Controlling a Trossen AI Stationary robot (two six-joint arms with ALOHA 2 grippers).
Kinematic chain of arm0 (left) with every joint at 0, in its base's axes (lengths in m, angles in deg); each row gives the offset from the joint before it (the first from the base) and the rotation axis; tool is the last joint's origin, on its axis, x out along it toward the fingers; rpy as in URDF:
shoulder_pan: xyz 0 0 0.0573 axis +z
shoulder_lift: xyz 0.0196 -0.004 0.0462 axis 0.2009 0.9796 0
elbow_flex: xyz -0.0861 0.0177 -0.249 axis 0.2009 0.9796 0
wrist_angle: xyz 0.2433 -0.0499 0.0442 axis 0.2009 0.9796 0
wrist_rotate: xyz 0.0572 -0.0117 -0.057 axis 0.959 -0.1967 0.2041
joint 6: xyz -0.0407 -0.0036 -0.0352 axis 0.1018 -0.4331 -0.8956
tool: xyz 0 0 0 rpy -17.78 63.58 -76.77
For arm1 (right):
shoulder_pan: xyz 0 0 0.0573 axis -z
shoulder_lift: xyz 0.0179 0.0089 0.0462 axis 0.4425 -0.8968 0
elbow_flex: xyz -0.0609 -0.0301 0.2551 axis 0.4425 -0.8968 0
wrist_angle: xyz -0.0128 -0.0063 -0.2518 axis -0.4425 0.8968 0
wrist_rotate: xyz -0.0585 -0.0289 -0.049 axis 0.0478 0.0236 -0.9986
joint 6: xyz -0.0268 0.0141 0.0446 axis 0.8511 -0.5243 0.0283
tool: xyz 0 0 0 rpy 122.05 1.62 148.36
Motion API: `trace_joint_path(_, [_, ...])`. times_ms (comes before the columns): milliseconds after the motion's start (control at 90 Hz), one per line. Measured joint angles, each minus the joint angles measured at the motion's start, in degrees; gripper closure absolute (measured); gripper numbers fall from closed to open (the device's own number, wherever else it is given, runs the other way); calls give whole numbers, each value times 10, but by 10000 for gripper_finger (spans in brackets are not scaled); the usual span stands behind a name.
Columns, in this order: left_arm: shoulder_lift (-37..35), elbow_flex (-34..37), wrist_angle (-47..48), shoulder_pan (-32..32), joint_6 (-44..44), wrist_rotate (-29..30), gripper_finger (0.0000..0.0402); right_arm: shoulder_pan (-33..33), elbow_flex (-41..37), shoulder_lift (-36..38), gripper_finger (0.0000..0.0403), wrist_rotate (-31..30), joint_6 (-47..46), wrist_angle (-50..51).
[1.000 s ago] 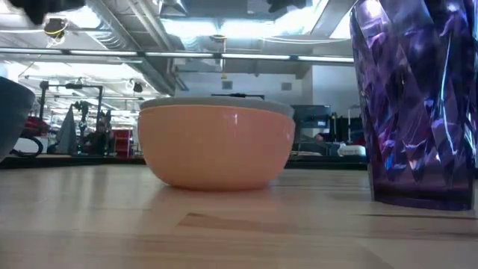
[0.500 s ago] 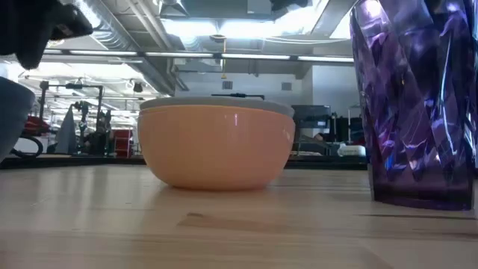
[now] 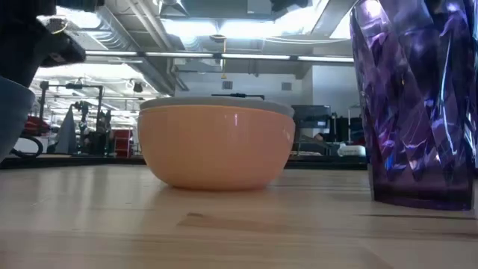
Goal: Nest bowls inside each other
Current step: Stack the blue bowl on top of the gray bowl
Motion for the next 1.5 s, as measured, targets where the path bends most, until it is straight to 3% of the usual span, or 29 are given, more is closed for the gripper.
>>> trace_joint_path(444, [0, 87, -100, 0, -17, -11, 304, 0, 0, 0, 269, -1, -1, 4])
trace_joint_path(633, [0, 90, -121, -2, 11, -18, 388, 4, 0, 0, 269, -15, -1, 4])
trace_joint_path(889, [-1, 88, -135, 4, 9, -40, 401, 12, 0, 1, 269, -16, -1, 7])
trace_joint_path(1033, [-6, 55, -105, 37, 37, -60, 401, 21, 0, 6, 269, -17, 5, 12])
trace_joint_path(1156, [-8, 3, -27, 81, 96, -63, 401, 37, 0, 18, 269, -21, 10, 18])
trace_joint_path(1356, [-16, -99, 63, 186, 216, -56, 402, 74, 0, 41, 269, -21, 23, 43])
trace_joint_path(1500, [-9, -165, 70, 273, 311, -64, 402, 97, 0, 57, 269, -20, 39, 54])
